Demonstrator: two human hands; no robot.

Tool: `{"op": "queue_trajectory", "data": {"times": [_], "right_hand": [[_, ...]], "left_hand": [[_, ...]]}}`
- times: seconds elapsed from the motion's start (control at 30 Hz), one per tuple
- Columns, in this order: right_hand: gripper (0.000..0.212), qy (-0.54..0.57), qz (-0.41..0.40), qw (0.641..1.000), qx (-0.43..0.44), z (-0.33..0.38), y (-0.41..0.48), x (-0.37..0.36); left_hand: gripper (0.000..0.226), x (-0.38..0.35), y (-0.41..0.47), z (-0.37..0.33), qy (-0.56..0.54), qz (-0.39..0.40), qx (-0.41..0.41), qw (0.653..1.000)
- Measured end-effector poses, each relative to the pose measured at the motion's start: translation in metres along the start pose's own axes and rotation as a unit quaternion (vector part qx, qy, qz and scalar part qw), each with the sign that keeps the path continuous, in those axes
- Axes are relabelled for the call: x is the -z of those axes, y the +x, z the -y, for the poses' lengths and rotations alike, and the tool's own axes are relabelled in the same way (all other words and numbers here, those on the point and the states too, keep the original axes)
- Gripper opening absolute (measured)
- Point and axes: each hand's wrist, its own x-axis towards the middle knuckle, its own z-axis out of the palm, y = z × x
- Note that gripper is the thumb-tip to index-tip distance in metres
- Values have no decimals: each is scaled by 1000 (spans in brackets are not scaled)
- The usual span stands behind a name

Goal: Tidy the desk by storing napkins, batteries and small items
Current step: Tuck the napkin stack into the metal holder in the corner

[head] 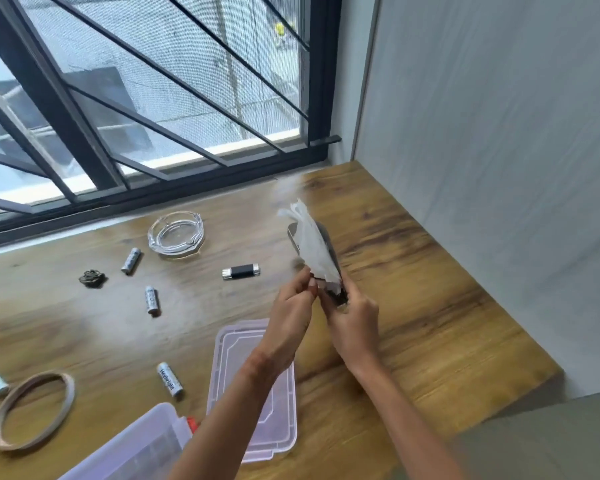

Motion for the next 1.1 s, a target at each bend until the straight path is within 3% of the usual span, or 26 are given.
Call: {"op": "queue_trajectory", "data": {"times": [0.23,0.47,0.87,1.1], "right_hand": [[34,23,-16,999,17,5,73,29],[33,-4,-49,999,22,-16,158,35],[24,-62,-63,996,-23,-84,243,18],[38,-64,-66,996,-13,-102,253,9]], "left_hand": [[28,-32,66,-38,22,76,-31,996],[37,-61,142,-68,58,131,-9,990],[42,-79,246,-46,69,152,49,985],[46,-81,266,-28,86,144,45,985]]}}
